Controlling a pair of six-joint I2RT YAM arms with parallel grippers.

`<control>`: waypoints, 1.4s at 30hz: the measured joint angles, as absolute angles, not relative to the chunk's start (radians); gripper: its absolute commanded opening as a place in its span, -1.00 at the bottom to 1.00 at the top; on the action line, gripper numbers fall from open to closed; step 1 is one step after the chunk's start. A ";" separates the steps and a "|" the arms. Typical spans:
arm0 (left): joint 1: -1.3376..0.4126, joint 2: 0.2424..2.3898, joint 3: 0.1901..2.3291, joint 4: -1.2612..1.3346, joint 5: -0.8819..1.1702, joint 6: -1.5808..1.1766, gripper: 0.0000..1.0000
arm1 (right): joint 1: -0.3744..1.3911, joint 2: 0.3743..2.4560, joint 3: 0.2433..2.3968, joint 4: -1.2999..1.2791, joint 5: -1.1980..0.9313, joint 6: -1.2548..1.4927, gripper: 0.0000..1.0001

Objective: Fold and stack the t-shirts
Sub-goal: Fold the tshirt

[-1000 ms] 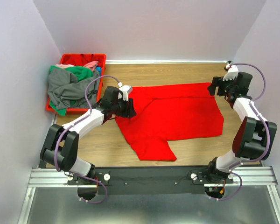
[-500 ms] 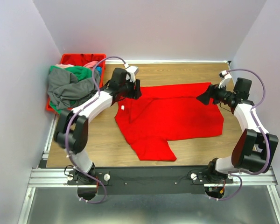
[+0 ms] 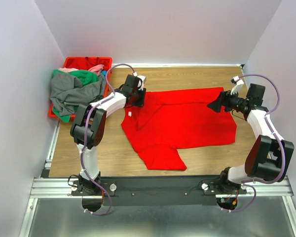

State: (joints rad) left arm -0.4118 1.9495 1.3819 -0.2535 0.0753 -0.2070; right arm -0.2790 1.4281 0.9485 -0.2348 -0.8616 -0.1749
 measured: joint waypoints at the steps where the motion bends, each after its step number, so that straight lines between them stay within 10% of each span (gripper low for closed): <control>1: -0.412 1.961 1.383 -0.256 0.079 -0.206 0.00 | -0.281 1.429 0.949 -0.235 -0.862 -0.176 0.76; 20: -0.411 2.019 1.387 -0.271 0.184 -0.187 -0.96 | -0.295 1.439 0.949 -0.236 -0.861 -0.177 0.76; 42: -0.507 1.877 1.266 -0.257 0.461 -0.135 -0.98 | -0.309 1.444 0.949 -0.242 -0.861 -0.177 0.76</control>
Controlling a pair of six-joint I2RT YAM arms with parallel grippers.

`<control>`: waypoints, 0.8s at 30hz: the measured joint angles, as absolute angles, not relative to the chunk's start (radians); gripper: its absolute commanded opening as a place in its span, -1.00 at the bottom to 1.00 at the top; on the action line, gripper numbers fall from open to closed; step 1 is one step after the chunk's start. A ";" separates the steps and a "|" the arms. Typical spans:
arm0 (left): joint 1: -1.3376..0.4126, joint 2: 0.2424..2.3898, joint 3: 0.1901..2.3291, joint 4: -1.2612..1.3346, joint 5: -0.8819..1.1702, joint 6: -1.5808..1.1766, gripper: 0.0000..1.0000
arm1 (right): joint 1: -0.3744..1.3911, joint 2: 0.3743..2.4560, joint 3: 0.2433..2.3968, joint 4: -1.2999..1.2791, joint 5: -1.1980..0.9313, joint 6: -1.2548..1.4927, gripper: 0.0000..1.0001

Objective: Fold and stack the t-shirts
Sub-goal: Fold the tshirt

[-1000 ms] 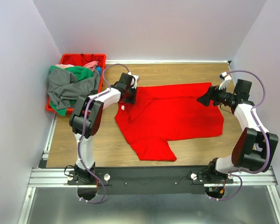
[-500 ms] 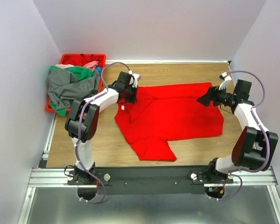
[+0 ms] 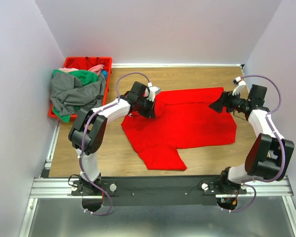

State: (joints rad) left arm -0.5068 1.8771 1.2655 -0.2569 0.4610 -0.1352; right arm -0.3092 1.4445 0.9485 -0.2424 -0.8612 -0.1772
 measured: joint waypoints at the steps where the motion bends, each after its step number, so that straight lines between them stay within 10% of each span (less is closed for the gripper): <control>1: -0.511 1.877 1.266 -0.256 0.467 -0.134 -0.97 | -0.310 1.444 0.949 -0.242 -0.861 -0.177 0.76; 24: -0.568 1.822 1.240 -0.249 0.473 -0.129 0.15 | -0.316 1.458 0.949 -0.260 -0.860 -0.187 0.76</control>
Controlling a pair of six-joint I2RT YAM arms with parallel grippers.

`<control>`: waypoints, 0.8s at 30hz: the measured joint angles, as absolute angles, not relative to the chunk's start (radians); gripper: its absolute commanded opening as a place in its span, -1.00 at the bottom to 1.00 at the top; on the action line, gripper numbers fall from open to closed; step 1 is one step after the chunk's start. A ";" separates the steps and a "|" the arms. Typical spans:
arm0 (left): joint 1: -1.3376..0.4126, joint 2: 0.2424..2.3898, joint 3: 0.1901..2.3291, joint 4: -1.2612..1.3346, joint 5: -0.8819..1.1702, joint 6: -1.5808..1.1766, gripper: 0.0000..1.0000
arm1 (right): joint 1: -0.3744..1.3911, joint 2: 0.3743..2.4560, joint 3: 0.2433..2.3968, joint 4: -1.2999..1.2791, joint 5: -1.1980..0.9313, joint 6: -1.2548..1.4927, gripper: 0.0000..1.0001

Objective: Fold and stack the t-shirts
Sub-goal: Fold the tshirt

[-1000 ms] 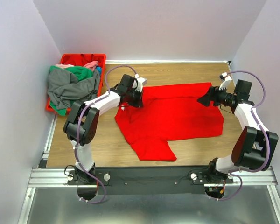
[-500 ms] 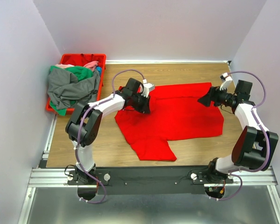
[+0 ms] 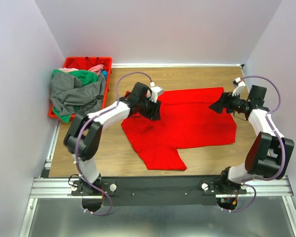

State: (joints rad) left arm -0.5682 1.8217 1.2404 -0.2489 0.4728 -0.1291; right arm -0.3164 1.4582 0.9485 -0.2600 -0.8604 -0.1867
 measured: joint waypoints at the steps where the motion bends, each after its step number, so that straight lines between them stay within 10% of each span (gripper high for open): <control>1: -0.565 1.786 1.225 -0.241 0.429 -0.133 0.19 | -0.316 1.460 0.949 -0.260 -0.860 -0.188 0.76; 9: -0.288 1.531 1.094 -0.059 0.280 -0.261 0.28 | -0.316 1.483 0.949 -0.265 -0.855 -0.194 0.76; 24: -0.205 1.908 1.396 -0.113 0.106 -0.382 0.14 | -0.316 1.547 0.949 -0.275 -0.808 -0.199 0.76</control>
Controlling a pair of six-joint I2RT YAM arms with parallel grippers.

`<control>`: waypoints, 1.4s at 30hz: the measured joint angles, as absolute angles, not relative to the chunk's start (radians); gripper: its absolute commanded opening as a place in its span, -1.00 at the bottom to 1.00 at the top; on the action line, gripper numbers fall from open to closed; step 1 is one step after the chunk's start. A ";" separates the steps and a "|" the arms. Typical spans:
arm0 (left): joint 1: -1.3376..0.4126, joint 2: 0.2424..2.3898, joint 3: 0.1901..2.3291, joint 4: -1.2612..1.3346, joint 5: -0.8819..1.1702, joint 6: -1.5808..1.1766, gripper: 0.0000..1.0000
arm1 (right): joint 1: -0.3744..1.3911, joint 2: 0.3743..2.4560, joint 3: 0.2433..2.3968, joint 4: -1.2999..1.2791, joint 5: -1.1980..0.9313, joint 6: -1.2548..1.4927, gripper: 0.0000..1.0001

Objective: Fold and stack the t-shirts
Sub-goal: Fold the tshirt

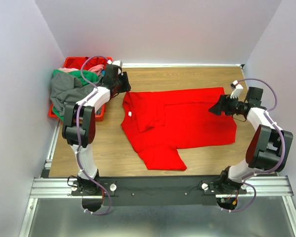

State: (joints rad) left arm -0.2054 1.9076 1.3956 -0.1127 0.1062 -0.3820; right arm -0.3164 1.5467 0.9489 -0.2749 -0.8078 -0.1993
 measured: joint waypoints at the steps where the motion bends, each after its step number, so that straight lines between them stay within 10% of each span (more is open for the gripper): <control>1: -0.205 1.926 1.415 -0.119 0.098 -0.381 0.14 | -0.316 1.547 0.949 -0.276 -0.804 -0.199 0.76; 35: -0.251 2.119 1.560 -0.219 0.053 -0.299 -0.09 | -0.316 2.116 1.492 -0.293 -0.449 -0.105 0.60; 42: -0.253 2.143 1.577 -0.229 0.063 -0.299 -0.17 | -0.316 2.154 1.538 -0.289 -0.416 -0.093 0.12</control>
State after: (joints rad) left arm -0.2531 2.1433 1.5772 -0.2287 0.0628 -0.2993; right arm -0.3164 2.1544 1.5379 -0.2890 -0.4156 -0.0929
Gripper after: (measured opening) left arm 0.418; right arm 0.619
